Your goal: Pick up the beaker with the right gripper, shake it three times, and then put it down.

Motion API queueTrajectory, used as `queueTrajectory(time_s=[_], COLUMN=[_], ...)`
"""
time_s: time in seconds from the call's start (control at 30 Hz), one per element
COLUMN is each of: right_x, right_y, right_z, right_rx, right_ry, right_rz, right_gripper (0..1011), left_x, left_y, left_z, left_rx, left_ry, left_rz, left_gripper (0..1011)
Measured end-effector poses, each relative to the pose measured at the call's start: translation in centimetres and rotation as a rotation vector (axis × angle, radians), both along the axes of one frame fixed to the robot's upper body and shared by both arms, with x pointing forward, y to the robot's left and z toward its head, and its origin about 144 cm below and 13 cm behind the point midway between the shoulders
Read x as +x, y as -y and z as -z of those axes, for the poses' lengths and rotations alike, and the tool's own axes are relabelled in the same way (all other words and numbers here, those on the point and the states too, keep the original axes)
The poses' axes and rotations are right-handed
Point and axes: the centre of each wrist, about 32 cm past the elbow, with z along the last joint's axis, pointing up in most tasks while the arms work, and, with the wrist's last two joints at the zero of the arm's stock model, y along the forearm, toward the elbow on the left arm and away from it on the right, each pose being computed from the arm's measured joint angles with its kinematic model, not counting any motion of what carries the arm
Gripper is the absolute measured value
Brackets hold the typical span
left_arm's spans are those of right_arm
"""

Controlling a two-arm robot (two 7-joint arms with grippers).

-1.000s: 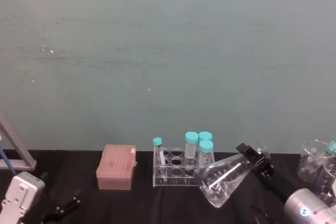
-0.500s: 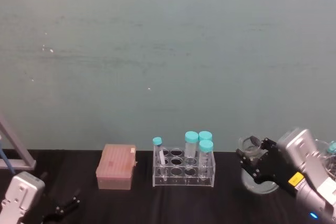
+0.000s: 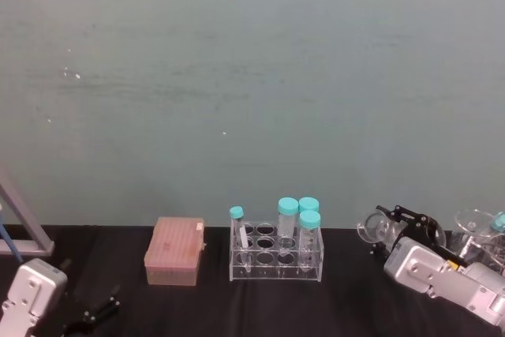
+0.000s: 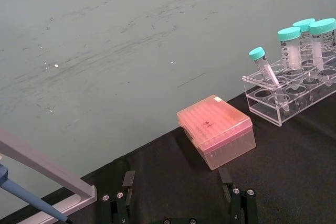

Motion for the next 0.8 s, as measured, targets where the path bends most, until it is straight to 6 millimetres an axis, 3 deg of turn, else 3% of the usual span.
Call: queueTrajectory(time_s=[0.43, 0.6, 0.7, 0.8], right_x=[0.0, -0.3, -0.6, -0.8], right_y=[-0.2, -0.7, -1.3, -1.6], right_z=[0.2, 0.4, 0.7, 0.8], right_rx=[0.05, 0.348, 0.655, 0.75], right_ry=[-0.026, -0.148, -0.293, -0.346], right_rz=[-0.014, -0.011, 0.006, 0.015], right_gripper=[460, 461, 460, 460], left_x=[0.0, 0.0, 0.0, 0.0], left_y=[0.0, 0.0, 0.0, 0.0], left_z=[0.0, 0.0, 0.0, 0.0], left_rx=[0.0, 0.0, 0.0, 0.0], left_ry=[0.0, 0.0, 0.0, 0.0], left_rz=[0.0, 0.0, 0.0, 0.0], left_gripper=[1000, 1000, 1000, 1000])
